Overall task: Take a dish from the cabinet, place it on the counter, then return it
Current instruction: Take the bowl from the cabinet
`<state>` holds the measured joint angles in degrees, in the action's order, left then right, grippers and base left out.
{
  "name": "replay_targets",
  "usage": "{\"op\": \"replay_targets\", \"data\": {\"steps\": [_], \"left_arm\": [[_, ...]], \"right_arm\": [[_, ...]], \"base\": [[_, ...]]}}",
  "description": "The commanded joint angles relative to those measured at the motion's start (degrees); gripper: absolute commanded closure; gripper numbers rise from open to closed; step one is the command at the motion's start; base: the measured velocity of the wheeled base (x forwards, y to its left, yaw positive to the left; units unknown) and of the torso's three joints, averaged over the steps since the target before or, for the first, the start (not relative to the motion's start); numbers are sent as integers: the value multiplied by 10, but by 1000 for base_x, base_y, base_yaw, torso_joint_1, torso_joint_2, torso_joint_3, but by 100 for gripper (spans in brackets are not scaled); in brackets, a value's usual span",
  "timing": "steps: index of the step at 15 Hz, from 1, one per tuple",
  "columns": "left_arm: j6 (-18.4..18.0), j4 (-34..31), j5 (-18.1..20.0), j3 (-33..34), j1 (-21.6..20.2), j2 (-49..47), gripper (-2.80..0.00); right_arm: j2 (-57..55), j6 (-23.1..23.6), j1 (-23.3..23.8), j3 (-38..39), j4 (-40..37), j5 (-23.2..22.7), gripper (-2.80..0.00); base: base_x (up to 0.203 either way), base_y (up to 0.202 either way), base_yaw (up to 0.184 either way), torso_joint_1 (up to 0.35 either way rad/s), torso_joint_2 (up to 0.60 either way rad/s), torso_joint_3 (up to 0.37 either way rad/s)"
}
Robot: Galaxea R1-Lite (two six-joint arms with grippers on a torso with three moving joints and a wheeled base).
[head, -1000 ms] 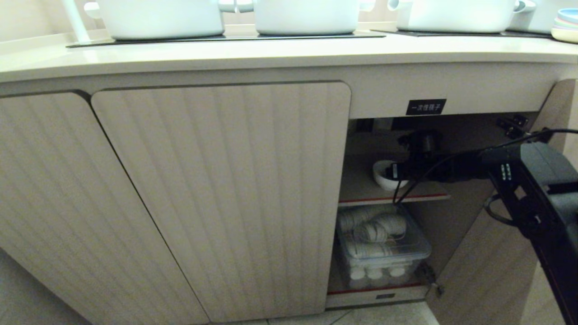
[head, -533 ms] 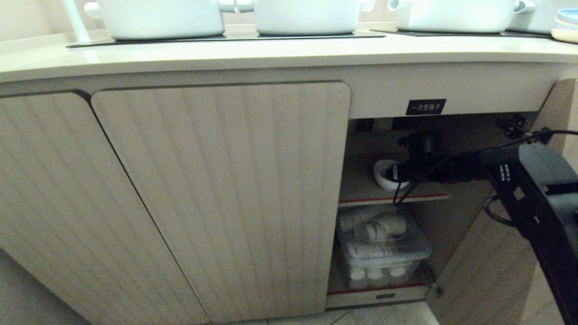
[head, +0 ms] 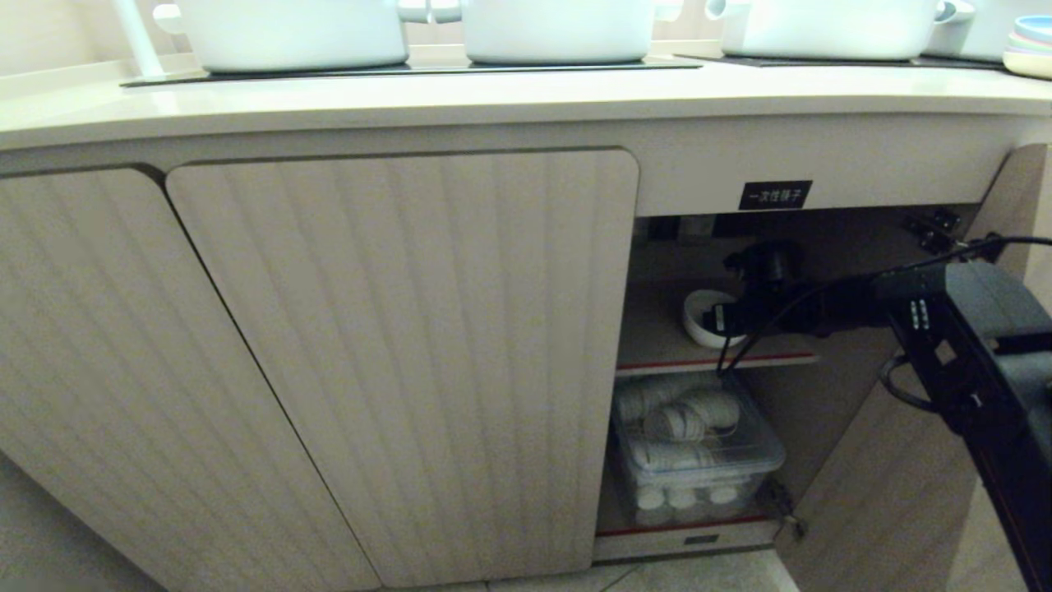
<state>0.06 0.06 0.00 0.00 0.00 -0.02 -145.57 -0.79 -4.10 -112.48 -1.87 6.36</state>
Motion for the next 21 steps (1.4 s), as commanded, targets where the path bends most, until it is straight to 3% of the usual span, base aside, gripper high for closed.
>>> {"op": "replay_targets", "data": {"steps": [1,4,21], "left_arm": [[0,-1,0,0,0,0,0],[-1,0,0,0,0,0,0],[0,0,0,0,0,0,0]], "right_arm": [[1,0,0,-1,-1,-7,-280],[5,0,1,-1,-3,-50,-280],[5,1,2,0,-6,-50,-280]], "base": [[0,0,0,0,0,0],[0,0,0,0,0,0],[0,0,0,0,0,0]]}}
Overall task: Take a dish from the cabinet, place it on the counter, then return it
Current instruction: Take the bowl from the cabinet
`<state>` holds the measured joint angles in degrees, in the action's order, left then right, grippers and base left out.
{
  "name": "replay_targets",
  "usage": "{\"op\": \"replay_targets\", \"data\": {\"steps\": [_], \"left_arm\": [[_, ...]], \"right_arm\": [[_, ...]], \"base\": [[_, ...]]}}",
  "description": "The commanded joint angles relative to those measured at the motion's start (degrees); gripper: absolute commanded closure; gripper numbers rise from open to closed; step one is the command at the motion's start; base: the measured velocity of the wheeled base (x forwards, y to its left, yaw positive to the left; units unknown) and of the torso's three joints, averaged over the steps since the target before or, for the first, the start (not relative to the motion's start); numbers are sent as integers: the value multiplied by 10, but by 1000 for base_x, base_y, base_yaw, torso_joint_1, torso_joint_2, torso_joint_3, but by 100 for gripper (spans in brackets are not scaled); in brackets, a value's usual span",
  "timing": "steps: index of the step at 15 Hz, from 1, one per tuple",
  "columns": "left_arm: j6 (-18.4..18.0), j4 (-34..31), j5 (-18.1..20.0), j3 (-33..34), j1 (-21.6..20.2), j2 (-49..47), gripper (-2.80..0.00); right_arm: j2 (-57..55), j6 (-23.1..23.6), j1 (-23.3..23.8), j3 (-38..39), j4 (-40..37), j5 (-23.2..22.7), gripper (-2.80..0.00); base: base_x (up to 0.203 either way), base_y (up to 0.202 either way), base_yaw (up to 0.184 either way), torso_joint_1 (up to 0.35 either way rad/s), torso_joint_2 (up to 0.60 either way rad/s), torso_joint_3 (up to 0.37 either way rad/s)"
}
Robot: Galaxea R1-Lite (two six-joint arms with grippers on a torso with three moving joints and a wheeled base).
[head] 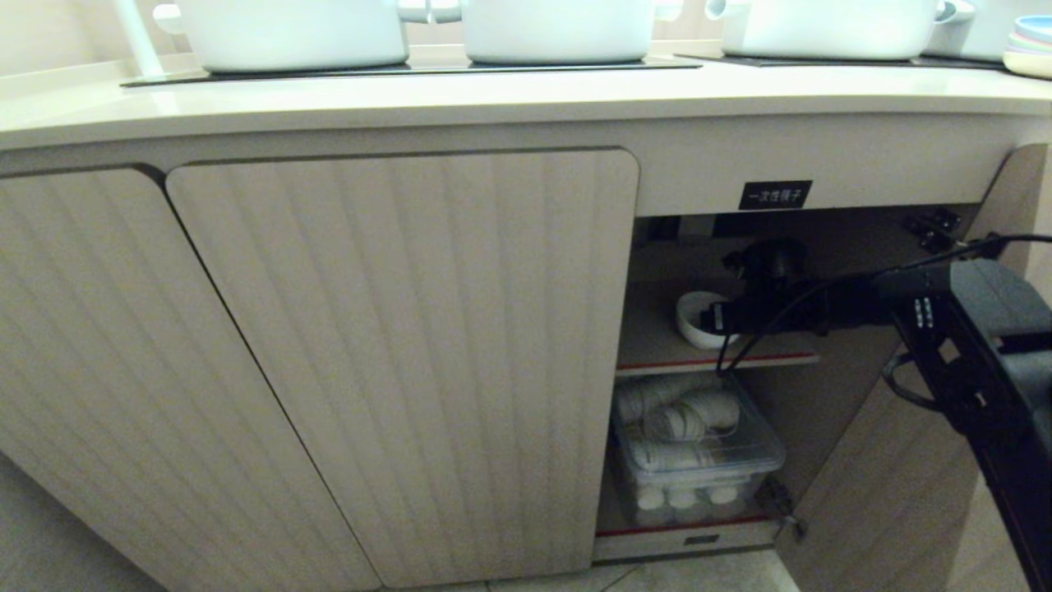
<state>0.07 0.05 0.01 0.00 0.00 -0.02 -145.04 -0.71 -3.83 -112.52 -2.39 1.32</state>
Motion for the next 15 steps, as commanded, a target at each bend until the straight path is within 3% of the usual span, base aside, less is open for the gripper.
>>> {"op": "replay_targets", "data": {"steps": [1,14,15], "left_arm": [[0,0,-1,0,0,0,0],[0,0,0,0,0,0,0],[0,0,0,0,0,0,0]], "right_arm": [[0,0,0,0,-1,0,-280],[0,3,-3,0,26,2,-280],[0,3,-3,0,26,2,0]], "base": [[0,0,0,0,0,0],[0,0,0,0,0,0],[0,0,0,0,0,0]]}}
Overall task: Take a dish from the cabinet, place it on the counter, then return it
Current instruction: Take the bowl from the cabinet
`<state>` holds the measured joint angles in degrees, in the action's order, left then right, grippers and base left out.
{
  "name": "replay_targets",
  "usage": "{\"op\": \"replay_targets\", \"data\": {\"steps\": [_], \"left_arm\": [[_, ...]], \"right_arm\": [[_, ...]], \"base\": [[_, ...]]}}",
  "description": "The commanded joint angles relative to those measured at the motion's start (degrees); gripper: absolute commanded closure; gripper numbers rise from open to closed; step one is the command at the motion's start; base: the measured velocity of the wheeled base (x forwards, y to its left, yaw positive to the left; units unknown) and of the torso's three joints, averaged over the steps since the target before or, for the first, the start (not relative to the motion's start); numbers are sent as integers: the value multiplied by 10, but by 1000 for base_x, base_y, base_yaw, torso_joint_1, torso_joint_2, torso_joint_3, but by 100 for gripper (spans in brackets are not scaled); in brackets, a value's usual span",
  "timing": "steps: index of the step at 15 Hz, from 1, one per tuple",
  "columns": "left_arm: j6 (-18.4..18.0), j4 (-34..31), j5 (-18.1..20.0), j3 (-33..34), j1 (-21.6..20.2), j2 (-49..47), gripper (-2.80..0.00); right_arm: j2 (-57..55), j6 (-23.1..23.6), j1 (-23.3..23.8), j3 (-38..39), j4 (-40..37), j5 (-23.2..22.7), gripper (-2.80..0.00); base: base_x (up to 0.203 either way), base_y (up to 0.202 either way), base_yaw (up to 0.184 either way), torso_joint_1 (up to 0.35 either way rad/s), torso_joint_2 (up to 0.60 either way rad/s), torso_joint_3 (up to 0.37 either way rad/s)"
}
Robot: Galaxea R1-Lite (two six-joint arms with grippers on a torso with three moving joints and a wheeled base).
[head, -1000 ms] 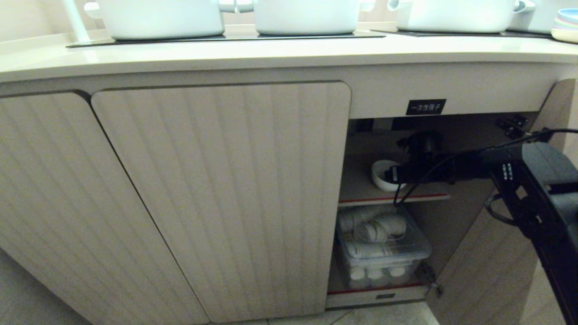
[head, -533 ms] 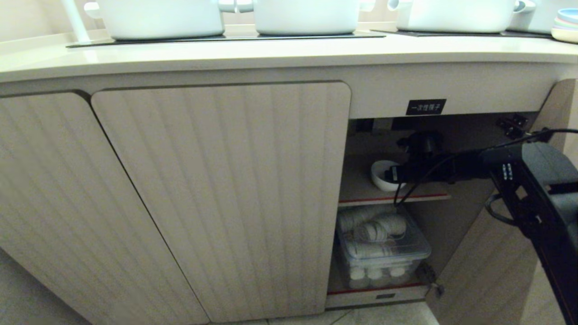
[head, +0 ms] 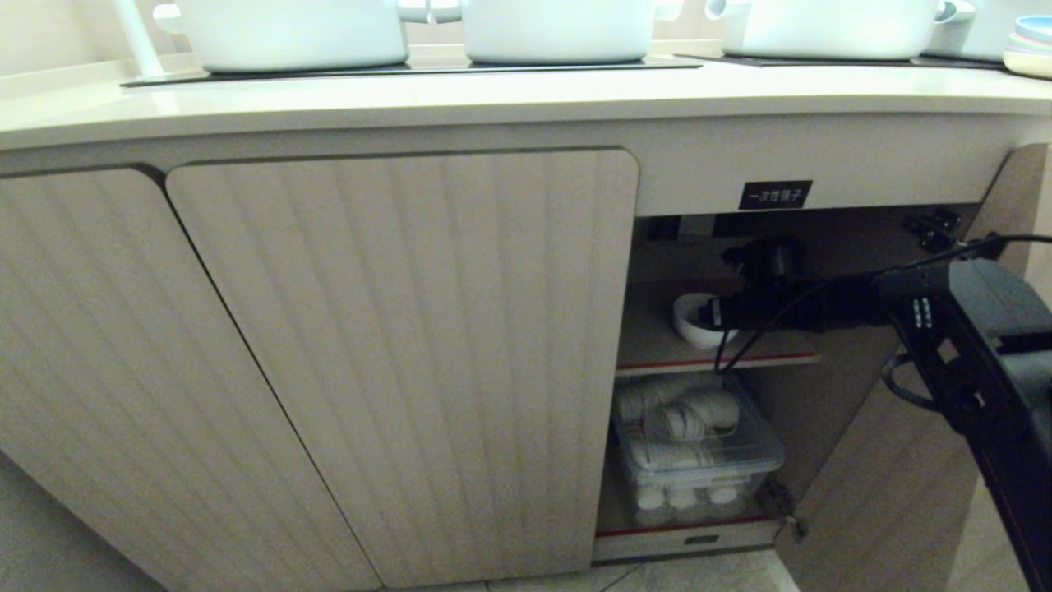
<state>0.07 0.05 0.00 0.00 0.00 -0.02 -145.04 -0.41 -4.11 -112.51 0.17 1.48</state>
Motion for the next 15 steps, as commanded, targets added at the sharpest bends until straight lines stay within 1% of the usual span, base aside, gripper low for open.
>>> {"op": "replay_targets", "data": {"steps": [1,15], "left_arm": [[0,0,0,0,0,0,0],[0,0,0,0,0,0,0]], "right_arm": [[0,1,0,0,1,0,0],[2,0,-1,0,0,0,0]], "base": [[0,0,0,0,0,0],[0,0,0,0,0,0]]}}
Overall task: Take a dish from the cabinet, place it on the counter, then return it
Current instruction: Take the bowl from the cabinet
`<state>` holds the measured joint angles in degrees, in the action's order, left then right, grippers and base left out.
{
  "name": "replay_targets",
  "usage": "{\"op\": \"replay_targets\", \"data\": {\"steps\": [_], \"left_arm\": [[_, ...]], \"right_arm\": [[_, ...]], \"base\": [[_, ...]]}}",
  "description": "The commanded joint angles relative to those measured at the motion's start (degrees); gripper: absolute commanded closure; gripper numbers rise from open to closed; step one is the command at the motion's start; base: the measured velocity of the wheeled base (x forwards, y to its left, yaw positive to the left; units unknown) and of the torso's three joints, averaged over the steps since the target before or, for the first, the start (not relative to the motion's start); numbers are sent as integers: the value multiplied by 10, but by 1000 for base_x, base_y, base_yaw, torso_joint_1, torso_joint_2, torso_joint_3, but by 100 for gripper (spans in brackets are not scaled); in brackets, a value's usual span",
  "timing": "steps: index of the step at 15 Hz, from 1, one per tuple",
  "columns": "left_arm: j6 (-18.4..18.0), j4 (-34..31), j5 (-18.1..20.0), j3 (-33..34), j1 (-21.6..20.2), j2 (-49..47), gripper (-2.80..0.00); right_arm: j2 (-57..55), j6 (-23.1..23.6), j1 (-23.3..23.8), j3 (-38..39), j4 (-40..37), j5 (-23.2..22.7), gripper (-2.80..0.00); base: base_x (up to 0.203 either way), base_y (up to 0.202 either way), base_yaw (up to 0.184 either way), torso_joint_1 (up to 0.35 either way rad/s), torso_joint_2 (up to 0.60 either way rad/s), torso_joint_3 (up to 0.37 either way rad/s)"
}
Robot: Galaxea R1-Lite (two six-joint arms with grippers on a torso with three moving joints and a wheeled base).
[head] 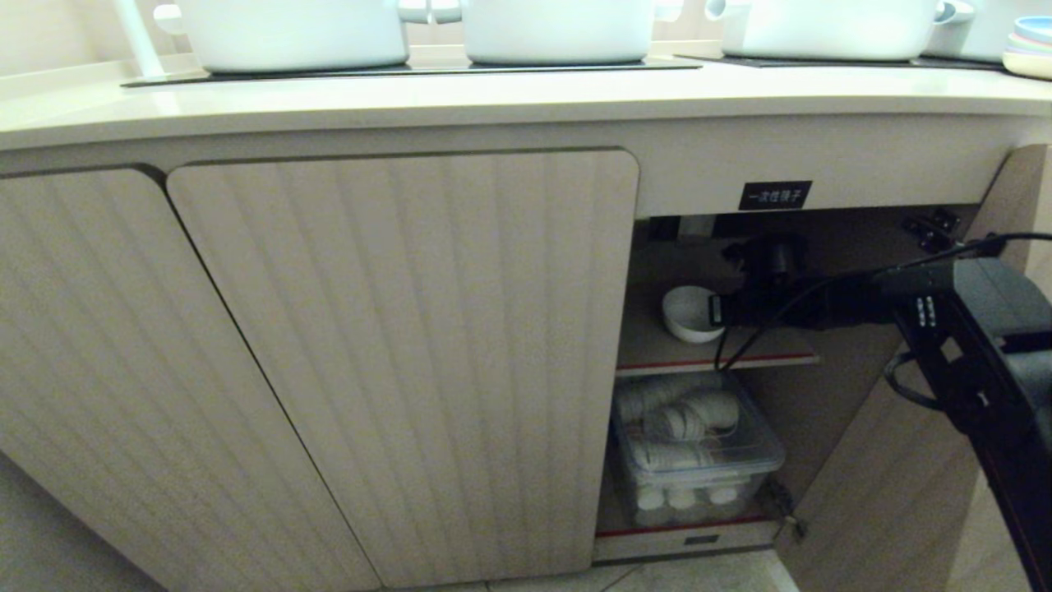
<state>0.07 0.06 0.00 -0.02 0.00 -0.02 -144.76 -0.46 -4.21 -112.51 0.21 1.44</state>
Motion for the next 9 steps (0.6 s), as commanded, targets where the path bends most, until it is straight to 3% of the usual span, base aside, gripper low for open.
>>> {"op": "replay_targets", "data": {"steps": [1,5,9], "left_arm": [[0,0,-1,0,0,0,0],[0,0,-1,0,0,0,0],[0,0,0,0,0,0,0]], "right_arm": [[2,0,0,0,-1,0,0],[11,-3,0,3,-8,-2,0],[28,-39,0,9,-20,-3,0]], "base": [[0,0,0,0,0,0],[0,0,0,0,0,0],[0,0,0,0,0,0]]}}
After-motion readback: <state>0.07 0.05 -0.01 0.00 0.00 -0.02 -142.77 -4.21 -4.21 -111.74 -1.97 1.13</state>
